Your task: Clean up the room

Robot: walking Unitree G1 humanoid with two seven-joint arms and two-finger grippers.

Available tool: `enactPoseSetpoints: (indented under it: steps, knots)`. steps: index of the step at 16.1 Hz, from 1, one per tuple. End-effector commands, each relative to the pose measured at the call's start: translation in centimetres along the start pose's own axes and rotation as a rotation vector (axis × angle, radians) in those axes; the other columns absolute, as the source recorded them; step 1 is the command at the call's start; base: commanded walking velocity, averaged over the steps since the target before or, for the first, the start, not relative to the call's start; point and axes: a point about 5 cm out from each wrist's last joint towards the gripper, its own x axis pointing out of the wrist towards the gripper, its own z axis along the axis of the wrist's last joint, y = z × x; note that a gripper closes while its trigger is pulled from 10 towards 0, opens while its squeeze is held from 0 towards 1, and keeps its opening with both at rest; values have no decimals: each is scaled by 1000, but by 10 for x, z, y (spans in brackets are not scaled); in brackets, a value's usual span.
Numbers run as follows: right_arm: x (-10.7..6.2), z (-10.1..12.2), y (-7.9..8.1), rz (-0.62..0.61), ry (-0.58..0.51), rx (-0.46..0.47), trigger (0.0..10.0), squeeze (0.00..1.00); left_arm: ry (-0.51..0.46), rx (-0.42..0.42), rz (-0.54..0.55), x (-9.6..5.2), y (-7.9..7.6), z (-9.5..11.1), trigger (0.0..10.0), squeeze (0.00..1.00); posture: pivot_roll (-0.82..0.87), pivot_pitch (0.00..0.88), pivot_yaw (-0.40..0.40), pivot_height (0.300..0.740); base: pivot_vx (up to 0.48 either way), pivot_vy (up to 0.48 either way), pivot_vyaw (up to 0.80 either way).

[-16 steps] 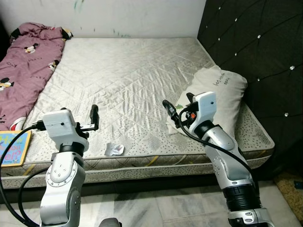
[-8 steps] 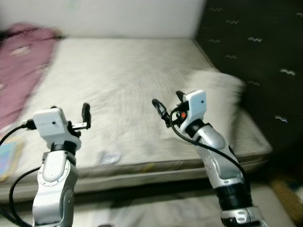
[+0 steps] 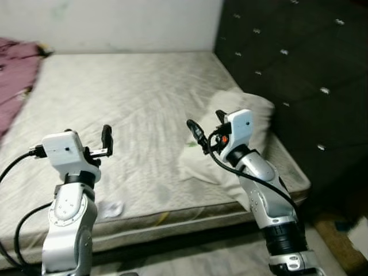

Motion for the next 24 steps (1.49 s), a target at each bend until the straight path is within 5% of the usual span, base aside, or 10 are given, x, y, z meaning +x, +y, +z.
enactPoseSetpoints:
  steps: [1,20,24]
  knots:
    - [-1,3,-3,-7,-11,4,10000,0,10,-1,-22,0,-4,-2,10000,0,48,0,-65,740,0,0,0]
    - [2,2,-3,10,-2,9,10000,0,12,-59,-18,2,-5,-1,10000,0,47,0,-70,740,0,480,0]
    - [2,2,0,19,-14,-9,10000,0,-2,-54,-7,1,-3,1,10000,0,49,0,-70,740,0,0,0]
